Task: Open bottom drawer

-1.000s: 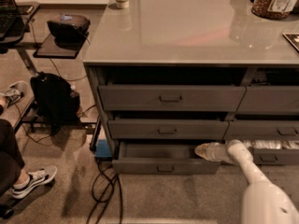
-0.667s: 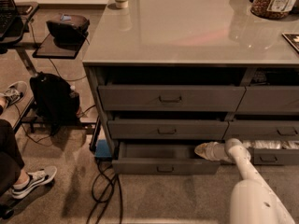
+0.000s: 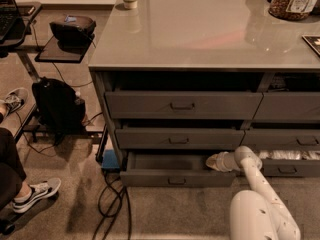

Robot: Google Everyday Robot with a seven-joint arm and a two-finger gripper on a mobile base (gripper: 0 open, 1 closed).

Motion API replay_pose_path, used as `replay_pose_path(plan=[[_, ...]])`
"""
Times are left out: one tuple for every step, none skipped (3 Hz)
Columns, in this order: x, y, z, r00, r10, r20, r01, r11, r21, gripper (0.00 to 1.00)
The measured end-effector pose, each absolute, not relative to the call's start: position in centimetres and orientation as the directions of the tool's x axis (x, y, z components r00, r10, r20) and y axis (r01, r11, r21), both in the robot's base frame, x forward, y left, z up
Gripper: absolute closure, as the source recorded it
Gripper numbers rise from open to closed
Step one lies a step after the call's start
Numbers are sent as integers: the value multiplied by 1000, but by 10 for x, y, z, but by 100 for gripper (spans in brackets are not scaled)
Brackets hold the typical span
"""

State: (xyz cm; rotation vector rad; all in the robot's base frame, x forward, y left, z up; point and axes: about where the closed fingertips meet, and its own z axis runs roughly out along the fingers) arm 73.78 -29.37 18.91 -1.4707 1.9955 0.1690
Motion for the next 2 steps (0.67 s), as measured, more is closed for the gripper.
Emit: replay_pose_path(plan=[[737,-293,178,-166,-809,-563,-895,364,-258,100],[735,-292,170,-170,-804,-570,-894,369,-253,100]])
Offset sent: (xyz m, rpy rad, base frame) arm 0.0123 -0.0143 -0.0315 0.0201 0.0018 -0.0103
